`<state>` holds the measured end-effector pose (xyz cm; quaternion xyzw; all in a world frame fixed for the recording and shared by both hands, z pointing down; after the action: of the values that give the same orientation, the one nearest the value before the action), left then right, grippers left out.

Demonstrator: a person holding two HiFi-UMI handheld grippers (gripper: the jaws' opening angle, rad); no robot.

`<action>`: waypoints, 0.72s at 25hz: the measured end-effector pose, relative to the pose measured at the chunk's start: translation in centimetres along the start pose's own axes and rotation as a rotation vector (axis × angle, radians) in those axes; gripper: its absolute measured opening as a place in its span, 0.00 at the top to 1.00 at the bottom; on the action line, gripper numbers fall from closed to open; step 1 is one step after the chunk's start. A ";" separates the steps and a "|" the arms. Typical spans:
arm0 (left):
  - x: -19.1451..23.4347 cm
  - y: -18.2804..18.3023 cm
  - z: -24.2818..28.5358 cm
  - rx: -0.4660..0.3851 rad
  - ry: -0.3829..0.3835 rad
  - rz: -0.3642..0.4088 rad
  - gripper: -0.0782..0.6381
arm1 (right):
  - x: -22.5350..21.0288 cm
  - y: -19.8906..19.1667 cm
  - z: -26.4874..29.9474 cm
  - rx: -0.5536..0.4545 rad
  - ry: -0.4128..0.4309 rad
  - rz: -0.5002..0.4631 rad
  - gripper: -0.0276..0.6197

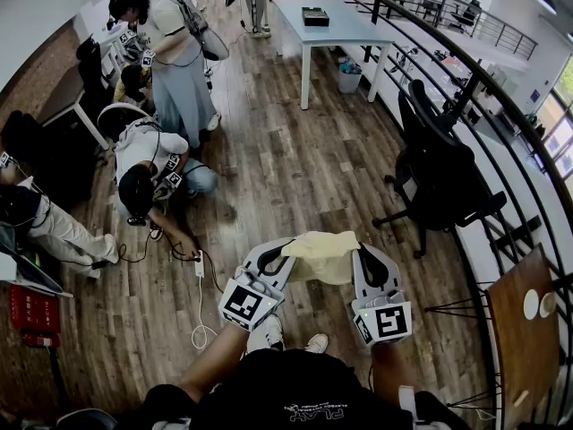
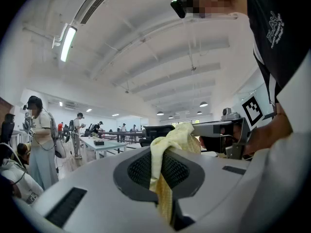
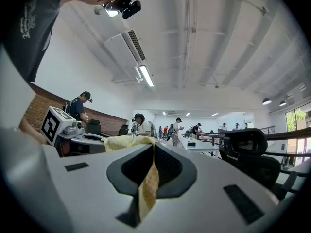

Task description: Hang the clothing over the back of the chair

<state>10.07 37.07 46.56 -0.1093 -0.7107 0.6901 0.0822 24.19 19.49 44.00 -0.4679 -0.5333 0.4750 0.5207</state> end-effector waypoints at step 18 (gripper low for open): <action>2.6 0.5 -1.1 -0.003 -0.032 0.038 0.86 | 2.2 0.4 1.8 -0.039 0.016 0.032 0.91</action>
<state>7.91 38.79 46.02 -0.1118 -0.7109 0.6920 0.0578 22.35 21.70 43.80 -0.4902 -0.5306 0.4691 0.5080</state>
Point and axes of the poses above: the fingertips, and each gripper's own axes: z forward along the fingers, x to its left, y out of its top, the point moved 9 cm from there along -z, backward along the fingers, and after that the axes turned 2 degrees about y, right-handed, at the moved point
